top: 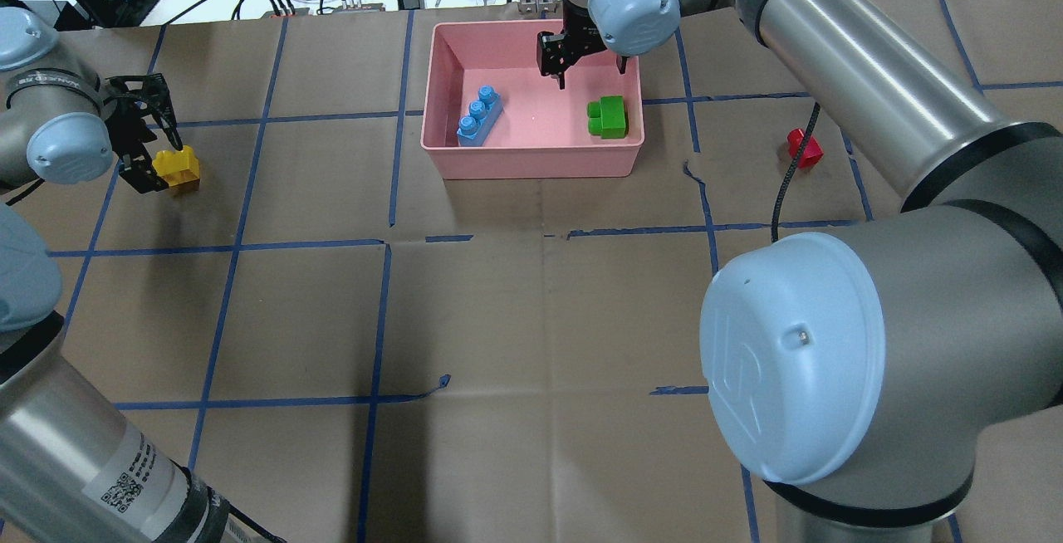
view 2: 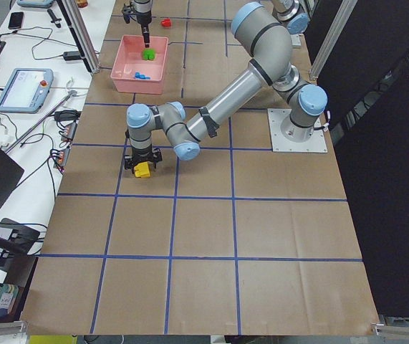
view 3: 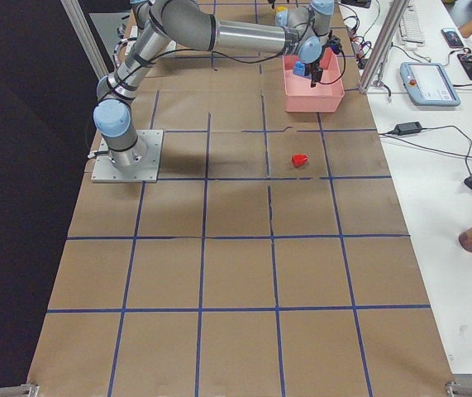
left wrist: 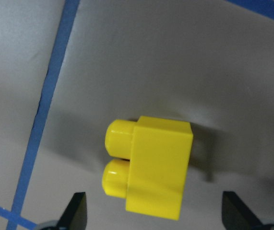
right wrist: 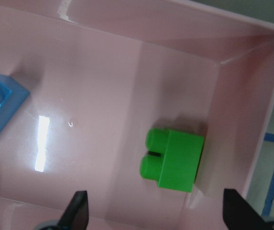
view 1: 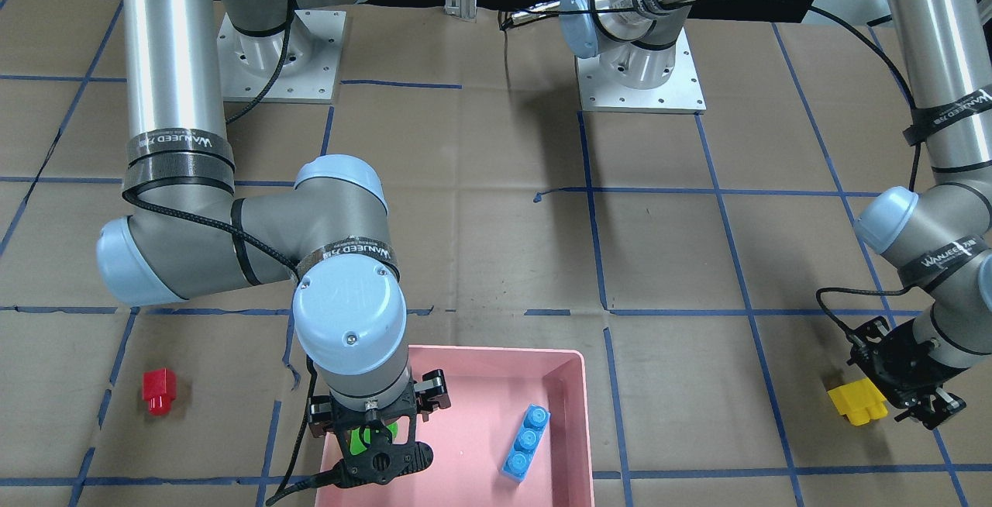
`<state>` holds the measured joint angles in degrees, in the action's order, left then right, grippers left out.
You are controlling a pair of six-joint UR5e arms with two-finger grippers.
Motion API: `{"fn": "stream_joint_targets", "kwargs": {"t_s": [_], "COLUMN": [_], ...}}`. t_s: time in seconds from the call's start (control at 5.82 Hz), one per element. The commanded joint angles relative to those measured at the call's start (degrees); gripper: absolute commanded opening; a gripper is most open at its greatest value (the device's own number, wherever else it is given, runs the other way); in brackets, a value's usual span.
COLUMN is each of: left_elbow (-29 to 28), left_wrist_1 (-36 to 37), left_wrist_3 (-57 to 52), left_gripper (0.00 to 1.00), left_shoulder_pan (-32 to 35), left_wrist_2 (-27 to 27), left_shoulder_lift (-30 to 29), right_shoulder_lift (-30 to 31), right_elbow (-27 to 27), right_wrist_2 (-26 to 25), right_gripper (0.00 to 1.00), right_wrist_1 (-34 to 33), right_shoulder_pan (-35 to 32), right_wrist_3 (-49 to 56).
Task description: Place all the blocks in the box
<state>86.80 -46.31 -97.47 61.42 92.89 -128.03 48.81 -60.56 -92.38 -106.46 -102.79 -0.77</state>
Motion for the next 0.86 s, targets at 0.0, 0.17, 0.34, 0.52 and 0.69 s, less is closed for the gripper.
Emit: {"fn": "stream_joint_targets", "kwargs": {"t_s": [0.0, 0.17, 0.34, 0.52, 0.69], "left_elbow": [-1.28, -1.55, -1.55, -1.64, -1.73], "left_wrist_1": [0.26, 0.26, -0.27, -0.45, -1.41], "left_wrist_3": [-0.52, -0.44, -0.26, 0.35, 2.62], "left_gripper": [0.93, 0.71, 0.40, 0.12, 0.00], "left_shoulder_pan": [0.02, 0.02, 0.11, 0.19, 0.89], "left_wrist_2": [-1.48, -1.48, -1.57, -1.57, -1.48], "left_shoulder_lift": [-1.69, -1.87, -1.87, -1.70, -0.39], "right_shoulder_lift": [5.73, 8.64, 9.80, 9.12, 8.67], "right_elbow": [0.09, -0.08, -0.60, -1.13, -4.53], "right_wrist_2": [0.01, 0.27, 0.27, 0.27, 0.45], "right_gripper": [1.00, 1.00, 1.00, 1.00, 1.00], "right_wrist_1": [6.93, 10.36, 12.57, 12.76, 11.55], "right_shoulder_pan": [4.06, 9.14, 14.84, 20.64, 23.14], "right_wrist_3": [0.07, 0.94, 5.74, 13.09, 18.91]}}
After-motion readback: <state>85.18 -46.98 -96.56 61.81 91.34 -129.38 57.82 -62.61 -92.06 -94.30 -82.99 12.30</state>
